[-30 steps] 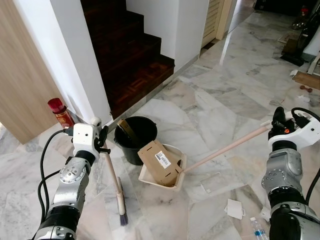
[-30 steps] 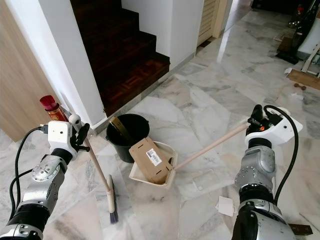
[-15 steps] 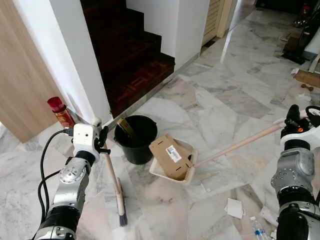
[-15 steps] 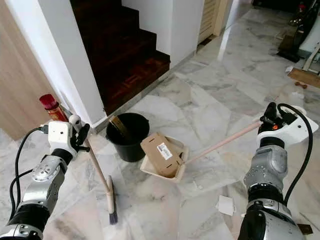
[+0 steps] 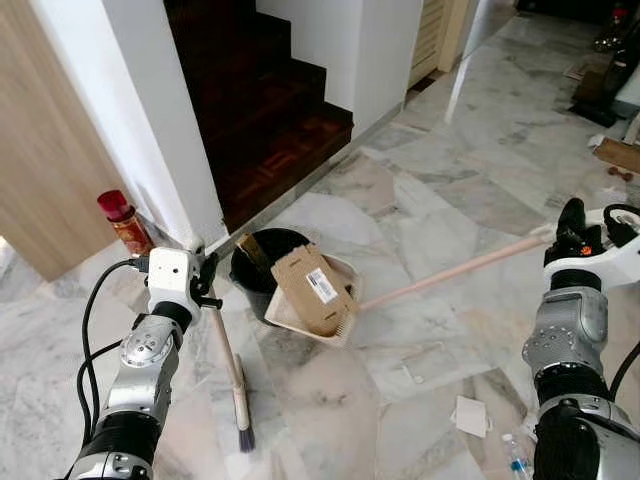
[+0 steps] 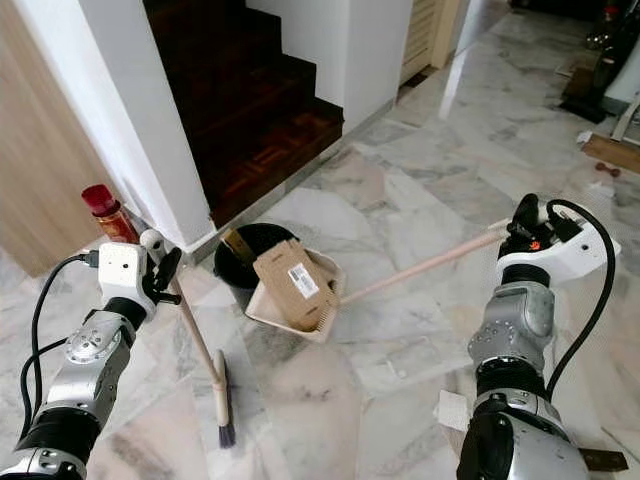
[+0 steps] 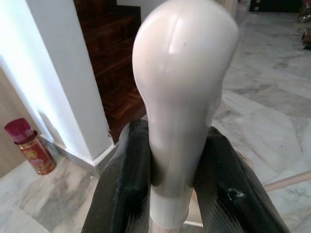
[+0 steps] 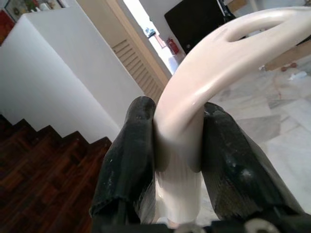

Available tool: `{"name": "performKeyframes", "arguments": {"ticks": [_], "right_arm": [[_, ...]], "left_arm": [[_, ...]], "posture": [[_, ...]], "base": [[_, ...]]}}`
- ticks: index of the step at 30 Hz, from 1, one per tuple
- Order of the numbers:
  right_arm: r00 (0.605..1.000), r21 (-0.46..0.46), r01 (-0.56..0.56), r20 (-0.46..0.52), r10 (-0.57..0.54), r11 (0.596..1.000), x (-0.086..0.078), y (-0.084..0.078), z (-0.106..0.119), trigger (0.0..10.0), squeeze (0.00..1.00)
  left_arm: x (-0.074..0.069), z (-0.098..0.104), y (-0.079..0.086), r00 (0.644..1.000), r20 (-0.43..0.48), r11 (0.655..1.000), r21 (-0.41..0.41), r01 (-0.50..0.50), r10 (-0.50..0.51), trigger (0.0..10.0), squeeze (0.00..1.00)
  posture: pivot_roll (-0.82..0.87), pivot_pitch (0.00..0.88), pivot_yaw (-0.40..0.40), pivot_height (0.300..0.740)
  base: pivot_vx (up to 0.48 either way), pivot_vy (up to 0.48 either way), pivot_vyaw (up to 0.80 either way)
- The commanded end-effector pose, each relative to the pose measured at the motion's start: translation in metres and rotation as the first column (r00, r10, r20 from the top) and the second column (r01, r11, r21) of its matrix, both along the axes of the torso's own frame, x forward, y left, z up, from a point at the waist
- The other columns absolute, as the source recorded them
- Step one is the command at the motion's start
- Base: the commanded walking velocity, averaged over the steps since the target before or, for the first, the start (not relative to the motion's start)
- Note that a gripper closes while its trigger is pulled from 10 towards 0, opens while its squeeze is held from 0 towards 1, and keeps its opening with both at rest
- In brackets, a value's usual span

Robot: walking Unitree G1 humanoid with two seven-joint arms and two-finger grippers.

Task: Sweep floor

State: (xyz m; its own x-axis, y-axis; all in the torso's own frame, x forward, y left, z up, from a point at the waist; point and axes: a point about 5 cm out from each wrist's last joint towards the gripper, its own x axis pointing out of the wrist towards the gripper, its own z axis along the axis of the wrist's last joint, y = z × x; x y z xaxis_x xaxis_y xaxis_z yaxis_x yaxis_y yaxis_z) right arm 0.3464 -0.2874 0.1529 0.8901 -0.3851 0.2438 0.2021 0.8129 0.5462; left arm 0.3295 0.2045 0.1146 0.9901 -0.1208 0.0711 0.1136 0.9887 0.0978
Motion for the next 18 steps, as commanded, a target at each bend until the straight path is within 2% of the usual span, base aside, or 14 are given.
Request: {"name": "performKeyframes", "arguments": {"ticks": [1, 4, 9, 13, 18], "right_arm": [[0.995, -0.019, 0.035, 0.096, -0.033, 0.999, 0.001, -0.010, 0.025, 10.0, 0.00], [0.994, -0.031, 0.027, 0.108, -0.023, 0.999, 0.002, -0.008, 0.030, 10.0, 0.00], [0.991, -0.046, -0.017, 0.133, 0.023, 0.999, 0.009, 0.009, 0.037, 10.0, 0.00], [0.990, -0.104, -0.060, 0.119, 0.072, 0.993, 0.013, 0.026, 0.036, 10.0, 0.00], [0.990, -0.110, -0.082, 0.104, 0.094, 0.991, 0.015, 0.035, 0.033, 10.0, 0.00]], "left_arm": [[0.000, 0.005, 0.002, 1.000, 0.030, 0.999, 0.034, 0.006, -0.007, 10.0, 0.00], [0.001, 0.005, 0.002, 0.999, 0.031, 0.999, 0.035, 0.005, -0.006, 10.0, 0.00], [0.000, 0.003, -0.002, 0.999, 0.031, 0.999, 0.051, 0.011, -0.013, 10.0, 0.00], [-0.004, -0.003, -0.008, 0.999, 0.026, 0.999, 0.037, 0.019, -0.020, 10.0, 0.00], [-0.007, -0.009, -0.015, 0.999, 0.016, 0.999, 0.031, 0.029, -0.029, 10.0, 0.00]], "posture": [[0.04, 0.059, 0.016, 0.740], [0.04, 0.058, 0.015, 0.740], [0.04, 0.058, 0.015, 0.740], [0.05, 0.048, 0.013, 0.740], [0.05, 0.043, 0.011, 0.740]], "base": [[0.000, 0.000, 0.00], [0.000, 0.000, 0.00], [0.000, 0.000, 0.00], [0.000, 0.000, 0.00], [0.000, 0.000, 0.10]]}}
